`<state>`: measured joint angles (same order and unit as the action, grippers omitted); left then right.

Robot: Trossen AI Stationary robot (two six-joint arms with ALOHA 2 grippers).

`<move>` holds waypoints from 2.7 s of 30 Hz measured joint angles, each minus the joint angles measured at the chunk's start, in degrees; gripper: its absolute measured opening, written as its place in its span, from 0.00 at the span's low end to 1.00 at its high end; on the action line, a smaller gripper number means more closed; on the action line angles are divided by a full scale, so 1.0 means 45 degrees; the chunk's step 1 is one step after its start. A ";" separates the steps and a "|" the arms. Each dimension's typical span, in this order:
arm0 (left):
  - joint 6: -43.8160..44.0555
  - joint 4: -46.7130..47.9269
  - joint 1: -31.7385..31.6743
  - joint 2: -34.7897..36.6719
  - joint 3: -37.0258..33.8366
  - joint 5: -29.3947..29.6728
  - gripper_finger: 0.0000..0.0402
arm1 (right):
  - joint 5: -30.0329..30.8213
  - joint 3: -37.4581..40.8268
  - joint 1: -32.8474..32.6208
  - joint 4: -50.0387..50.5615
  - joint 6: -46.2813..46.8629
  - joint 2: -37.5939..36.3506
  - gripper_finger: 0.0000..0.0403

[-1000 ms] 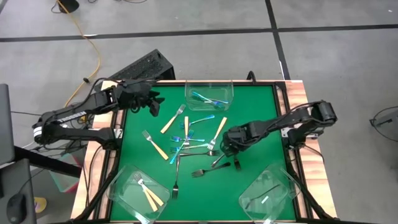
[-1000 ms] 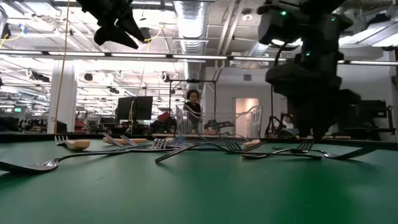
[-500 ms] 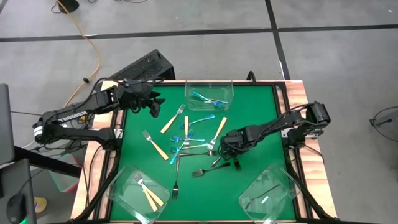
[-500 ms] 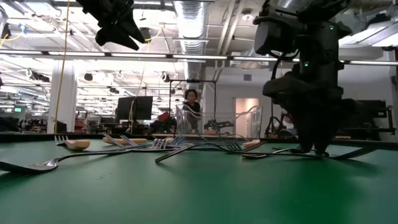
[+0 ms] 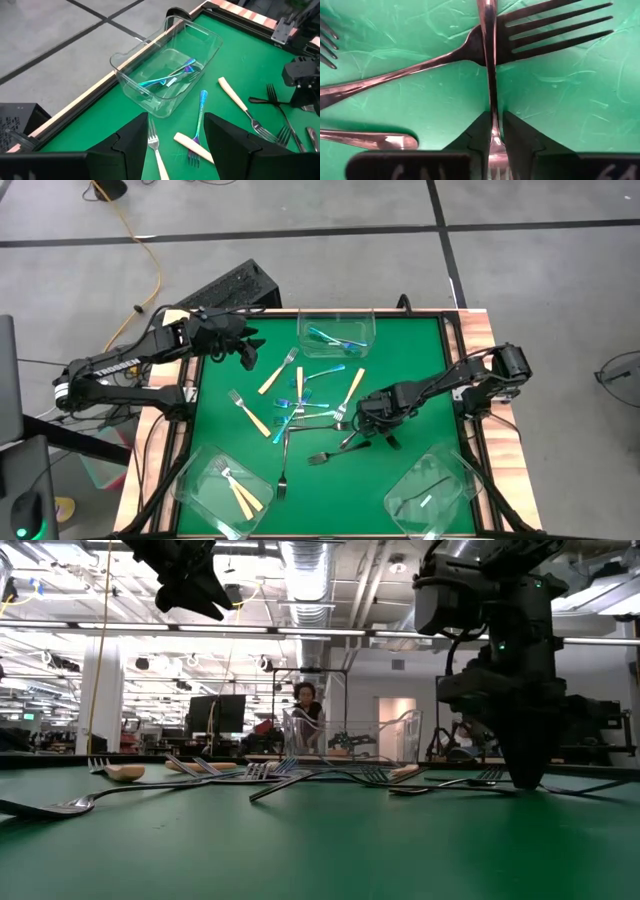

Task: Sort silverware by color (type)
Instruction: Put the black fork into the bottom right transparent bin

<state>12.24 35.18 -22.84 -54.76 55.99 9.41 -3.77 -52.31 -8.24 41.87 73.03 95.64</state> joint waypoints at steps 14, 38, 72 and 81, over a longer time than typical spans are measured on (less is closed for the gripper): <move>-0.0007 -0.0010 -0.0647 0.0000 0.0000 -0.0005 0.44 | -0.0143 -0.0032 0.0032 -0.0078 -0.0374 -0.0015 0.02; -0.0541 -0.0044 -0.0805 0.0000 0.0000 0.0053 0.44 | -0.0152 -0.3109 0.1640 0.2145 -0.5673 -0.0170 0.02; -0.0692 -0.0622 -0.0805 0.0005 0.0000 -0.0052 0.44 | 0.0956 -1.1113 -0.2460 0.9608 -0.9927 -0.0197 0.02; 0.0907 -0.0619 -0.0805 0.0005 0.0000 -0.0041 0.44 | 0.2334 -1.0756 -0.5497 1.0691 -0.8535 -0.1253 0.02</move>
<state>16.32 32.40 -26.46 -54.74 55.99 9.23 6.73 -100.72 -32.98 89.98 34.63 90.00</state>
